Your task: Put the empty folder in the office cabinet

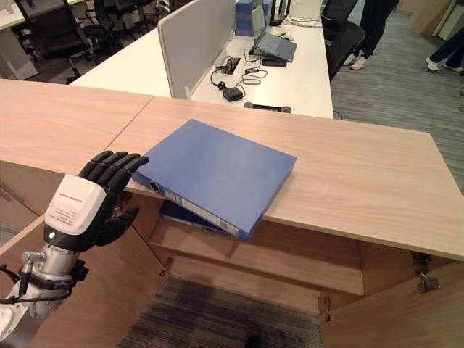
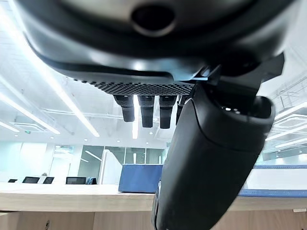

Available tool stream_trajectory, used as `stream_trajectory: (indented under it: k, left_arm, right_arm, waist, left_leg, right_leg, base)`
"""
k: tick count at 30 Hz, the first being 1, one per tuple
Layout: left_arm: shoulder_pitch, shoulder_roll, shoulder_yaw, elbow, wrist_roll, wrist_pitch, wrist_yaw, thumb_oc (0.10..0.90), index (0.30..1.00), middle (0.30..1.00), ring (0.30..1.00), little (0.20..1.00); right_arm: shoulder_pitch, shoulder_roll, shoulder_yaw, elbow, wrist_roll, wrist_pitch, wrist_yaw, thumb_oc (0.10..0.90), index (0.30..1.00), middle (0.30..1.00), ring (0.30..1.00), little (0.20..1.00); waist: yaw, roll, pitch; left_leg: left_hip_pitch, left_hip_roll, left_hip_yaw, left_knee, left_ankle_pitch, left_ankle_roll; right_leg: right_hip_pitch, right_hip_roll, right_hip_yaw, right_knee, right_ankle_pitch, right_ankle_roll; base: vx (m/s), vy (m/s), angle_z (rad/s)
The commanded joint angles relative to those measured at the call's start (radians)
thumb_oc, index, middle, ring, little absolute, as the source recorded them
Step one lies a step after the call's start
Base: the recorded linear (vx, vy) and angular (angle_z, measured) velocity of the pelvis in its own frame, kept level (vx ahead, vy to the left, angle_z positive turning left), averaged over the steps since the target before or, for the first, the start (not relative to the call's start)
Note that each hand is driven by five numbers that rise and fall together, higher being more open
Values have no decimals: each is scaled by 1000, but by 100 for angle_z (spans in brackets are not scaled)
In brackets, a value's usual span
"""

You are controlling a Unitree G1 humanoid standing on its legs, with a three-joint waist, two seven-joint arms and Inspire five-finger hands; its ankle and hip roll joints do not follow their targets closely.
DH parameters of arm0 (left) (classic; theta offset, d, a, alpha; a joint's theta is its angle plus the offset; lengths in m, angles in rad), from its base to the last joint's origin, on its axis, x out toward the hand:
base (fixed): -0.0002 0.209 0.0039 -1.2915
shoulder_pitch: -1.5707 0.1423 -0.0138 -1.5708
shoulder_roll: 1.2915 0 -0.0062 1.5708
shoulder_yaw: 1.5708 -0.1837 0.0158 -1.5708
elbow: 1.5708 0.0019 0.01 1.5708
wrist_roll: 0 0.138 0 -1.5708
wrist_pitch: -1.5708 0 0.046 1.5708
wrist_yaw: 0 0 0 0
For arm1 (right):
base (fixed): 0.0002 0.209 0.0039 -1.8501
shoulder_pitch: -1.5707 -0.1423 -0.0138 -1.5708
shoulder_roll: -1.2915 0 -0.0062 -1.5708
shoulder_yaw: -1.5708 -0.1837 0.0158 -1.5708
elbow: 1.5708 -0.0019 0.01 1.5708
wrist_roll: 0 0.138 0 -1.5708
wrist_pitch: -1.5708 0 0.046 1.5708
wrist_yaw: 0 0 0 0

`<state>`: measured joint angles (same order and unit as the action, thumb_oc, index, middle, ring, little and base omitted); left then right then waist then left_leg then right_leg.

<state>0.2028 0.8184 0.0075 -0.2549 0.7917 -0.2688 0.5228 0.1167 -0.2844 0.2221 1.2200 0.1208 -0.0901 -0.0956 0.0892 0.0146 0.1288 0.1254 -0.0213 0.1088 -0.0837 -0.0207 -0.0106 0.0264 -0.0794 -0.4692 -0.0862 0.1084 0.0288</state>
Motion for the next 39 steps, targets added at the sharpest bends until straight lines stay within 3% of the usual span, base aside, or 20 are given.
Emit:
stream_trajectory:
  k: [1,24,39]
  left_arm:
    - [-131,40,86,-112,-45,-8,94,800,900,900,900,900]
    - [-274,82,-88,-93,-60,-33,6,800,900,900,900,900]
    - [-251,65,-102,-94,-92,-51,-34,800,900,900,900,900]
  right_arm:
    - [-39,-3,47,-12,0,-29,-4,800,900,900,900,900]
    - [-49,-8,24,18,18,-19,-11,800,900,900,900,900]
    - [-42,-7,1,30,32,-18,-14,800,900,900,900,900]
  waist:
    - [-7,-8,-31]
    - [-46,1,-37]
    - [-59,7,-32]
  left_leg:
    - [-13,46,84,-4,-7,-60]
    - [10,43,103,-4,-24,-54]
    - [26,42,116,-4,-32,-52]
  right_leg:
    - [100,-53,42,-1,-113,119]
    - [112,-48,53,-1,-119,117]
    - [120,-42,62,-1,-125,114]
  base:
    - [0,0,0]
    - [5,-1,-3]
    - [8,5,-5]
